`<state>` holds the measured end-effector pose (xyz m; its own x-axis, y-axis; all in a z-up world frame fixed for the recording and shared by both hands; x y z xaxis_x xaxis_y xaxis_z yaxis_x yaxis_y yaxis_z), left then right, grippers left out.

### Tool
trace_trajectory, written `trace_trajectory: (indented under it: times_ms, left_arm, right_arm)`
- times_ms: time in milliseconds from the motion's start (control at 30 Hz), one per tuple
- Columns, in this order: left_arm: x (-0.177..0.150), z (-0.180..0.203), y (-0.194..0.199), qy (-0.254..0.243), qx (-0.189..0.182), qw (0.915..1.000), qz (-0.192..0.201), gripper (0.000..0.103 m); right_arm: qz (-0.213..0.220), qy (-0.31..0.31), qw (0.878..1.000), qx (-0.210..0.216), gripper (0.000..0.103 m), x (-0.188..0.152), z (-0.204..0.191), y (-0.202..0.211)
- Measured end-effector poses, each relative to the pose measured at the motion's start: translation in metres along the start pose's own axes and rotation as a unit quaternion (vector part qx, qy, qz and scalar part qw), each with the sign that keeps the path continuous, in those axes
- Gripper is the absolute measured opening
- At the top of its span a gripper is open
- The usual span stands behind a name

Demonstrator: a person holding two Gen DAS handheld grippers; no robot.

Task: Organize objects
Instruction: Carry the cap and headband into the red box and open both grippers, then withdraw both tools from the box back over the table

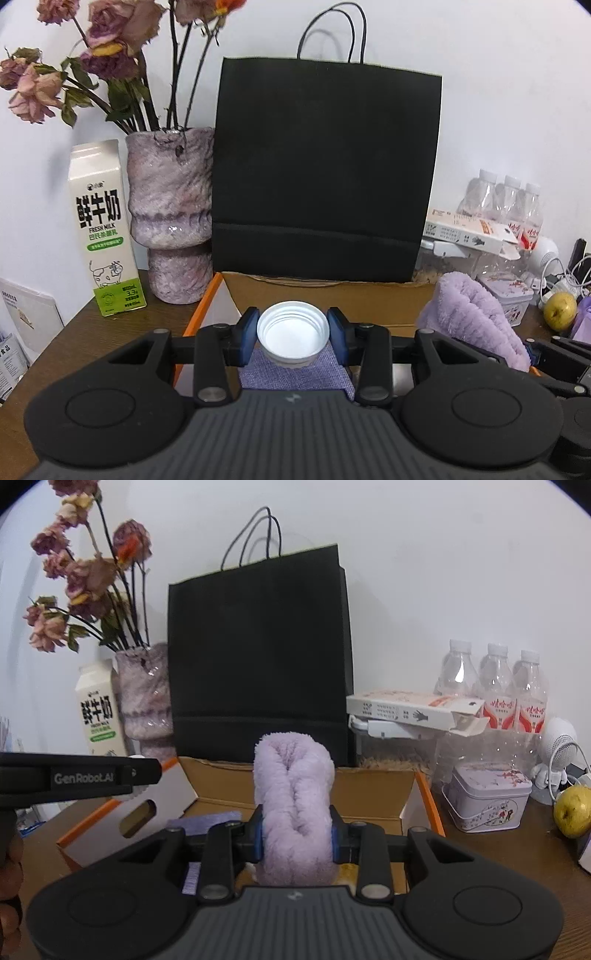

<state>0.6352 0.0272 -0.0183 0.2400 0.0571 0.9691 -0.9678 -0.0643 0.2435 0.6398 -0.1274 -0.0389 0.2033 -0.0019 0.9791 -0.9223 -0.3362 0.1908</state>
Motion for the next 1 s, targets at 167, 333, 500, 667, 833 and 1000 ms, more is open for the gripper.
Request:
trace_trajectory:
  times_ms: [167,333,500,667,833,1000]
  left_arm:
    - [-0.005,-0.001,-0.01,-0.005,-0.001,1.0,-0.008,0.044]
    - [-0.007,-0.007,-0.015,0.005,0.004,0.9999,-0.01,0.098]
    - [-0.007,-0.012,-0.017,0.012,0.018,0.9997,-0.01,0.103]
    - [-0.009,-0.013,-0.016,0.012,0.02,0.9996,-0.013,0.103]
    - [-0.007,-0.013,-0.008,0.011,0.02,0.9997,-0.007,0.103]
    - [-0.007,-0.012,0.005,0.002,0.016,0.9999,0.0,0.103]
  right_arm:
    - [-0.015,0.002,1.0,0.002,0.035,-0.007,0.002,-0.01]
    - [-0.022,0.005,1.0,-0.001,0.057,-0.012,0.004,-0.014]
    - [-0.009,0.01,1.0,-0.01,0.103,-0.01,0.006,-0.011]
    - [-0.011,0.007,1.0,-0.013,0.103,-0.01,0.007,-0.009]
    - [-0.009,0.003,1.0,-0.014,0.103,-0.009,0.007,-0.005]
    - [-0.002,-0.003,1.0,-0.011,0.103,-0.005,0.005,0.004]
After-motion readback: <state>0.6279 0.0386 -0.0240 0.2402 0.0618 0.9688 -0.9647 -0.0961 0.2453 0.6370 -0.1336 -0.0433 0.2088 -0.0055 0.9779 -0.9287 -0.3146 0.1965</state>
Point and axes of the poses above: each gripper's, at about its wrist camera, not at the fingertips, and y roughly against the way its jaws point, z to its right, x to its top, the point moved 10 cm from there along -y, roughly the way its jaws point, and after that the axes turned 11 degrees about z, right-handed, at the moved point
